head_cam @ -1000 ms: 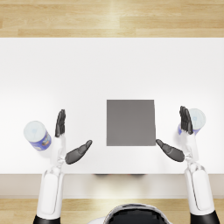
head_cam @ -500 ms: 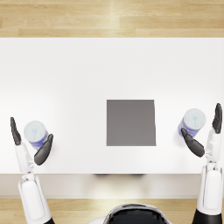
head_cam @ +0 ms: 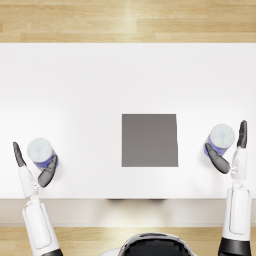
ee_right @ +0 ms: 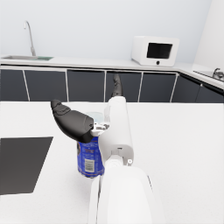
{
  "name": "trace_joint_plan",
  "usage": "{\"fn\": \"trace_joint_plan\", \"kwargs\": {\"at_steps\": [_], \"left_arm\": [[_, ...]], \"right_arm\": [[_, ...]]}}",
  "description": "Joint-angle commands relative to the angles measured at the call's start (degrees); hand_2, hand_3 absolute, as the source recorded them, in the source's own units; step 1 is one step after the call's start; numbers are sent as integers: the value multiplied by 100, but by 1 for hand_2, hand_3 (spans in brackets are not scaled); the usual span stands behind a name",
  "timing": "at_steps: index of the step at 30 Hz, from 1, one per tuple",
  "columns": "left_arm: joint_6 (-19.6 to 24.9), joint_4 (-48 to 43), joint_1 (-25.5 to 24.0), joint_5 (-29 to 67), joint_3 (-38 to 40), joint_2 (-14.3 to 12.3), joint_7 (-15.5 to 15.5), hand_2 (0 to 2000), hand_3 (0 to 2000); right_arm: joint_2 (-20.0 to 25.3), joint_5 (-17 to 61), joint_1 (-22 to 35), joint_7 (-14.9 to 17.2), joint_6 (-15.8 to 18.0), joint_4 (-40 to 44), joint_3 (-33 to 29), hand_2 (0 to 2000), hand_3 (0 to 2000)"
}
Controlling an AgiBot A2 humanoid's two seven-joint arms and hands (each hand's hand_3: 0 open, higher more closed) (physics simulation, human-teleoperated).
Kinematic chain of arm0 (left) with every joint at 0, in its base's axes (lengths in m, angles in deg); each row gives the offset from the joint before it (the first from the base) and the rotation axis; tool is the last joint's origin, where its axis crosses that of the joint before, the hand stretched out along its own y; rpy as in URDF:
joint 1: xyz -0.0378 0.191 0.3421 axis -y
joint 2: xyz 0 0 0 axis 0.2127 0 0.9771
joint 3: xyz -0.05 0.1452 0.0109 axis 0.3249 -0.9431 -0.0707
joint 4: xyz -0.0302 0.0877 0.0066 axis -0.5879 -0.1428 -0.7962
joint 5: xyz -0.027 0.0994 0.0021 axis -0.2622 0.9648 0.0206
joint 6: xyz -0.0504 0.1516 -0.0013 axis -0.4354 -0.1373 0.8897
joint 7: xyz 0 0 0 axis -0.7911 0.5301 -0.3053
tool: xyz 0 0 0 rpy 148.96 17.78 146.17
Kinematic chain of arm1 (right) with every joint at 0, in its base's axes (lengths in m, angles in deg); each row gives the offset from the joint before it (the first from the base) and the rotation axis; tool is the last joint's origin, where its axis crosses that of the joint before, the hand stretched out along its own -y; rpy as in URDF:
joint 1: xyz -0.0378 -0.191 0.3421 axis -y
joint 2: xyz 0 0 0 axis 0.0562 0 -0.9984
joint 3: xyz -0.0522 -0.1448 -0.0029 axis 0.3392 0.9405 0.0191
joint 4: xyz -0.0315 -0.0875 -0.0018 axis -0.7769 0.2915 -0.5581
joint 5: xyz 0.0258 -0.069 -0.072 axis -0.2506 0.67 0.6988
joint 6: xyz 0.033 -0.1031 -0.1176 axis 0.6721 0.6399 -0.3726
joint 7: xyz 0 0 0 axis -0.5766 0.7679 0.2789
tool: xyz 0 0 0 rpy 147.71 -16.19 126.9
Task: Pick up the blue can on the left and place it in the middle, then pick up the blue can on the right and place it on top of the can in the middle
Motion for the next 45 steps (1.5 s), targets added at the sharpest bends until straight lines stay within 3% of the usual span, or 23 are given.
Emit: {"fn": "trace_joint_plan", "kwargs": {"at_steps": [1,20,27,28,29,31,32,39,45], "left_arm": [[0,443,83,0,-52,16,0,0,0],[69,2077,820,-3,-313,-8,8,0,0],[79,2421,1040,-3,-339,-30,312,0,0],[79,2343,1013,-3,-309,-43,341,1361,327],[85,2272,959,-1,-297,-62,337,2000,653],[164,1994,815,1,-332,-97,272,2000,1307],[142,1836,777,0,-311,-111,206,2000,1520],[158,48,721,1,-1095,-181,45,2000,1520],[198,-156,1105,1,-2339,-293,25,2000,1520]], "right_arm": [[11,0,78,0,0,576,65,0,0],[228,-1,737,0,0,2597,207,0,0],[312,-2,1032,-6,39,3122,285,0,0],[315,-1,978,-60,60,2973,200,1361,327],[320,1,954,-50,309,2924,158,2000,653],[336,1,923,-31,764,2856,146,2000,1307],[347,1,926,-40,797,2842,102,2000,1520],[410,1,644,-92,722,968,318,2000,1520],[467,0,658,-99,718,329,578,2000,1520]]}}
